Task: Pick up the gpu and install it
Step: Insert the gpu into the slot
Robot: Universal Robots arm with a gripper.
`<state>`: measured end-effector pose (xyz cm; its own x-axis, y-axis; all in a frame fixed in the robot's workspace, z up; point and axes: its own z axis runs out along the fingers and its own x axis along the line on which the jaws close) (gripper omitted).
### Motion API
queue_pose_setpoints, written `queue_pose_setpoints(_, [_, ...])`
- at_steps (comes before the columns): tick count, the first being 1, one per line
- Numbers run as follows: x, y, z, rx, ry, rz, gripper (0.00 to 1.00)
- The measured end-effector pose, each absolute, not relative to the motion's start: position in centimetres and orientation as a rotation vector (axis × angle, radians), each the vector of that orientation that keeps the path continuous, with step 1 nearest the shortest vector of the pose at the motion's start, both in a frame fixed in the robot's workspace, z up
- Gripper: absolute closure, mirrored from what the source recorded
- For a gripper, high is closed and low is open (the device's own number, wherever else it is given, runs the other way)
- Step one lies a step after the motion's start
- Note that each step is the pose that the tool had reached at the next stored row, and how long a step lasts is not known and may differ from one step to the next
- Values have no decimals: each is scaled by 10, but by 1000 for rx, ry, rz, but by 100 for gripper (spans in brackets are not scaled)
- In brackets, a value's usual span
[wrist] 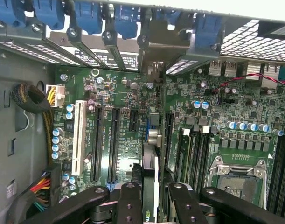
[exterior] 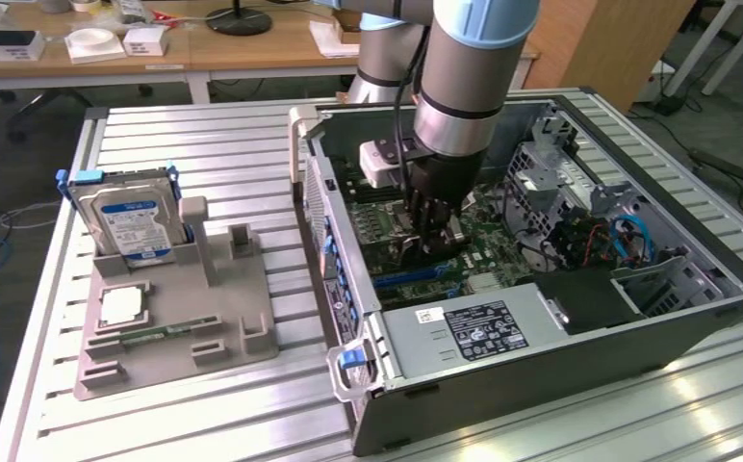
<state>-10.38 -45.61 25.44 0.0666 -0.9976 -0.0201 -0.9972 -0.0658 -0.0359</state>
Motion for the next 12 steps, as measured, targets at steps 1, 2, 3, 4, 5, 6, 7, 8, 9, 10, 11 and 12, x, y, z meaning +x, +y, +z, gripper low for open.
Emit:
queue_pose_setpoints(1, [-104,-456,254,-2265,2119,-15,73])
queue_pose_setpoints(2, [-104,-456,253,-2265,2119,-15,73])
queue_pose_setpoints(3, [-104,-456,253,-2265,2119,-15,73])
queue_pose_setpoints(4, [-104,-456,252,-2265,2119,-15,73])
queue_pose_setpoints(5, [-104,-456,252,-2265,2119,-15,73])
queue_pose_setpoints(6, [-105,-456,252,-2265,2119,-15,73])
queue_pose_setpoints(7, [-105,-456,251,-2265,2119,-15,73])
queue_pose_setpoints(8, [-105,-456,251,-2264,2119,-15,73])
queue_pose_setpoints(9, [-105,-456,250,-2265,2119,-15,73])
queue_pose_setpoints(10, [-105,-456,250,-2265,2119,-15,73])
queue_pose_setpoints(11, [-105,-456,250,-2265,2119,-15,73])
queue_pose_setpoints(12, [-105,-456,249,-2265,2119,-15,73])
